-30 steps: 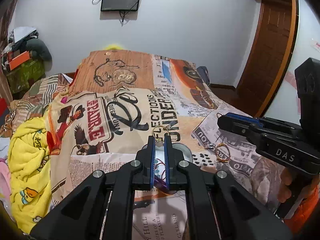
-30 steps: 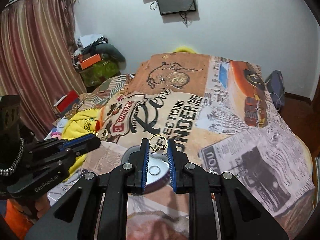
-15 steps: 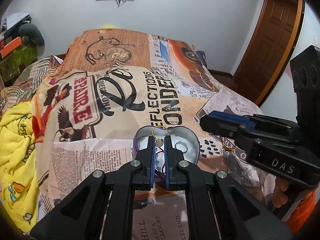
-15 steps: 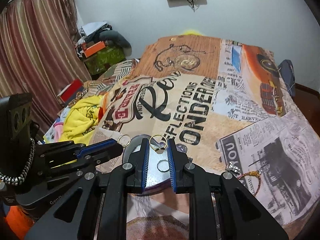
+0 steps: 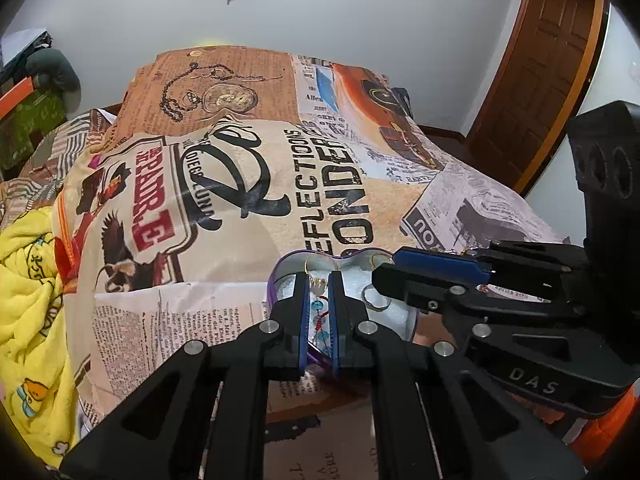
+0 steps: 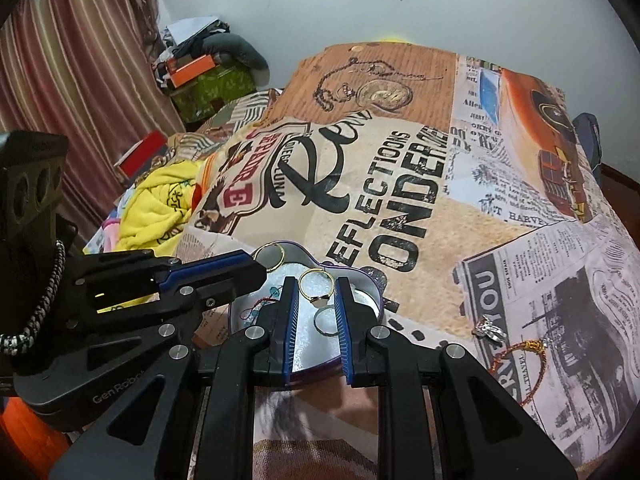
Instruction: Organize jewelry
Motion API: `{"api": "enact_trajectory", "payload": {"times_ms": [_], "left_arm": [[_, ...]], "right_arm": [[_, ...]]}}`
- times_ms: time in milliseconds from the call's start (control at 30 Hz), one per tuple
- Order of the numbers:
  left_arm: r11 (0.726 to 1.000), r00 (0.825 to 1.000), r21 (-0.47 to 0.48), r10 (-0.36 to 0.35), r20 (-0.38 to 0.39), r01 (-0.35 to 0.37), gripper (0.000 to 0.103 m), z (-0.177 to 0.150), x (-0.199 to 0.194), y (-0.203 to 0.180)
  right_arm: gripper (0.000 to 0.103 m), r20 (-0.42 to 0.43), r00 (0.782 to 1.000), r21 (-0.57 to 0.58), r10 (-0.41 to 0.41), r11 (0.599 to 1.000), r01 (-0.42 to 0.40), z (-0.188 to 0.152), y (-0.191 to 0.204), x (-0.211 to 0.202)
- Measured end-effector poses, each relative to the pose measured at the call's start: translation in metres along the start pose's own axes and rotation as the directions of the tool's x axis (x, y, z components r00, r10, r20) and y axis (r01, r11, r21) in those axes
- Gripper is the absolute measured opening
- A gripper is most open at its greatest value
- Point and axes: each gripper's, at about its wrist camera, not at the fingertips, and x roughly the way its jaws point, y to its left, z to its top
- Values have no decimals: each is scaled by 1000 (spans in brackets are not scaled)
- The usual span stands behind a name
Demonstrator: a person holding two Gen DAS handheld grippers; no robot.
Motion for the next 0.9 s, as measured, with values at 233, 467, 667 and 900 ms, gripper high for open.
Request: {"api": "enact_trajectory", "payload": {"times_ms": [233,467,667,900], "left_arm": [[1000,1000,-21,21,13,-21,7,0,-9,9],[998,998,-40,53,26,-52,7,-2,-23,16],[996,997,-49,75,27,-74,14,-4,-30,15],[997,996,-19,71,45,-70,17,1,-42,-5]], "right_arm": [[16,-33,999,-28,4,1000,-5,0,5,13],[20,-71,997,-23,5,1000,-7,-1,6,17],[23,-36,999,-31,-25,999,24,0,6,0],[23,25,996,-6,-80,997,81,1,-9,-34]]}}
